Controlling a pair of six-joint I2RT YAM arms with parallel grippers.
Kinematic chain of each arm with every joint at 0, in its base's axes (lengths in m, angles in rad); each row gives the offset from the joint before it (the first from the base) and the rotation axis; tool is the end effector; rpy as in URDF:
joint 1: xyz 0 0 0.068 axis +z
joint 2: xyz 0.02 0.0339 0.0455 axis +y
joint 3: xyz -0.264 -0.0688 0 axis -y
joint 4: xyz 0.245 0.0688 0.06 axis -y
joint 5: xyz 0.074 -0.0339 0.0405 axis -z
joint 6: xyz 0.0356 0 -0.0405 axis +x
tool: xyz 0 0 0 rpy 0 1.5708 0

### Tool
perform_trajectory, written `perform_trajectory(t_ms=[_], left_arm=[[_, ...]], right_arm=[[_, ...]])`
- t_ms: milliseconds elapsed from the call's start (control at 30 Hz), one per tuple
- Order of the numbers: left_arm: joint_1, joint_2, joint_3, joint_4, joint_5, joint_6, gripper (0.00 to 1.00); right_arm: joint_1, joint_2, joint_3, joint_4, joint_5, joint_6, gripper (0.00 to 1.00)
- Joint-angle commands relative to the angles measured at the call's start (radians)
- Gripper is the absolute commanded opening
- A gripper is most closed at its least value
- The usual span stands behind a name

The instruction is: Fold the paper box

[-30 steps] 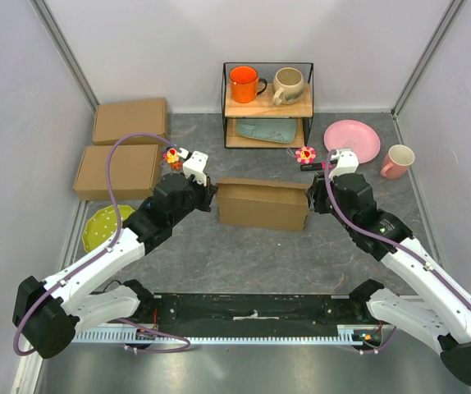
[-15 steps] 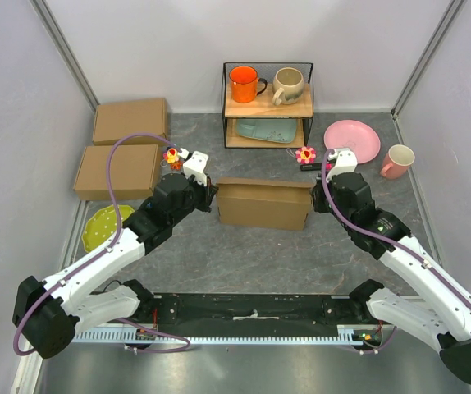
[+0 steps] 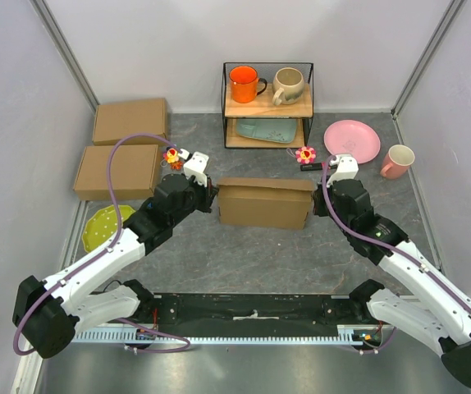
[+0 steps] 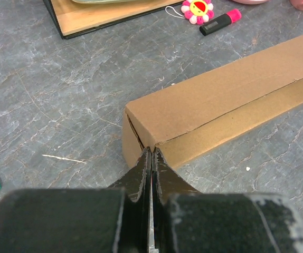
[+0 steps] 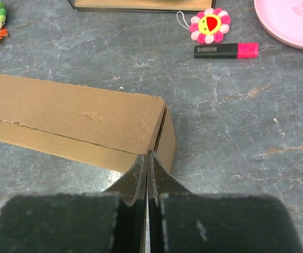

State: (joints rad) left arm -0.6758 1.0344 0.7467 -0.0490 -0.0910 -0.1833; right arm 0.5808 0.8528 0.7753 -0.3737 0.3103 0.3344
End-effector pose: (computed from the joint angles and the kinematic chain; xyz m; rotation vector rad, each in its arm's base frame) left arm 0.1895 -0.1478 0.2923 0.4113 1.8928 -0.4919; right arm 0.1668 0.0964 0.3061 -0.0512 2.0088 0.2731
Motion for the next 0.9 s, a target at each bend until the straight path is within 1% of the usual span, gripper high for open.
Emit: perform_trajectory(t_ms=[0,100,233,333,500,600,633,733,867], left_arm=[[-0.008,0.016,-0.03,-0.058,0.034,-0.028,0.02],[-0.008,0.013,-0.02,-0.061,0.028,-0.035,0.02],[-0.008,0.001,0.019,-0.083,0.022,-0.031,0.16],[-0.008,-0.019,0.057,-0.097,0.014,-0.019,0.21],[-0.007,-0.042,0.086,-0.098,-0.01,0.004,0.24],[-0.007,-0.048,0.094,-0.097,-0.012,0.005,0.28],[-0.008,-0.05,0.095,-0.092,-0.012,0.005,0.31],[-0.007,-0.047,0.103,-0.089,-0.013,0.008,0.33],[-0.005,-0.025,0.106,-0.091,-0.019,0.028,0.33]], right_arm=[[0.004,0.003,-0.059,-0.037,-0.008,0.044,0.0],[0.004,0.006,-0.07,-0.039,-0.013,0.052,0.0],[0.004,0.009,-0.059,-0.042,-0.005,0.051,0.0],[0.004,0.015,-0.045,-0.045,-0.005,0.048,0.0],[0.004,0.022,-0.042,-0.044,-0.005,0.051,0.0],[0.004,0.022,-0.041,-0.042,-0.005,0.049,0.0],[0.004,0.023,-0.039,-0.042,-0.005,0.048,0.0],[0.004,0.023,-0.039,-0.044,-0.002,0.048,0.0],[0.002,0.023,-0.036,-0.044,-0.005,0.045,0.0]])
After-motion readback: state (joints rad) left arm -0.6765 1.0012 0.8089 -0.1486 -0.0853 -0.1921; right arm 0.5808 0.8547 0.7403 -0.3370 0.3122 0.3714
